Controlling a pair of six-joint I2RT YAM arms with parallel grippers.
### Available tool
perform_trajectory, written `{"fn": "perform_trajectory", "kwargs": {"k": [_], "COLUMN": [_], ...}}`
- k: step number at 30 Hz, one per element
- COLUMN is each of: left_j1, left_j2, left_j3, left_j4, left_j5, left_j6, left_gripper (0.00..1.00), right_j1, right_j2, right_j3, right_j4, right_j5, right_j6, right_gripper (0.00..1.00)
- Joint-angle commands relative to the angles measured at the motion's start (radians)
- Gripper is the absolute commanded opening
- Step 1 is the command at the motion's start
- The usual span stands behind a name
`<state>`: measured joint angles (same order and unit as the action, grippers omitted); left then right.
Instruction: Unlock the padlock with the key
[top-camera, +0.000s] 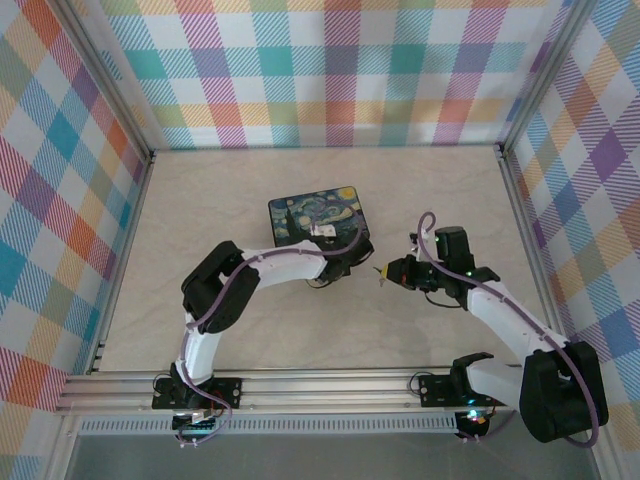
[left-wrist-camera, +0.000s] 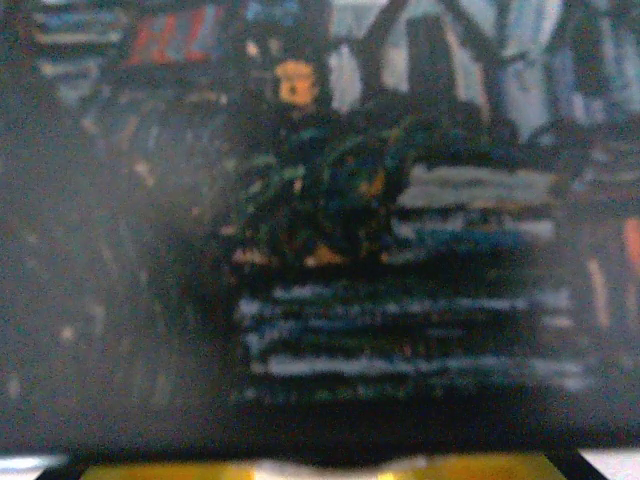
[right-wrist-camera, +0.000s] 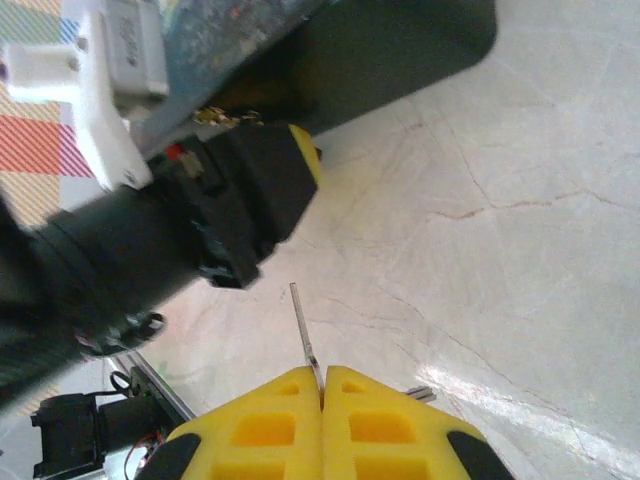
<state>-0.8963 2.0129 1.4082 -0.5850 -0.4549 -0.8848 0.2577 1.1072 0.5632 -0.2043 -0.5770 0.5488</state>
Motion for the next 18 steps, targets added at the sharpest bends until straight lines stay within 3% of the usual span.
{"fn": "perform_trajectory", "kwargs": {"k": [1,10,15,18], "left_j1": [0.048,0.147,0.2,0.224], "left_j2": [-0.088,-0.129,-0.128,-0.127], "left_j3": [0.065,0.215,0.237,0.248], "left_j4": [-0.128,-0.324,-0.358,-0.363], "left_j5": [0.146,0.439,0.67,0.754], "left_j6": [0.083,0.106,0.033,-0.009], "left_gripper": [0.12,0.08,0.08,0.07], "right_j1": [0.03,0.191,0.299,0.351], "right_j2": [-0.015,0.032,0.057,0.063], "right_j3": [-0.045,-0.095,-0.077,-0.077], "right_j4": [0.084,0.271,0.38,0.44], "right_j5": [-0.01,0.107,0.201,0.263], "right_j6": [0.056,0.164,0.206,0.216], "right_gripper": [0.0,0.0,0.0,0.0]}}
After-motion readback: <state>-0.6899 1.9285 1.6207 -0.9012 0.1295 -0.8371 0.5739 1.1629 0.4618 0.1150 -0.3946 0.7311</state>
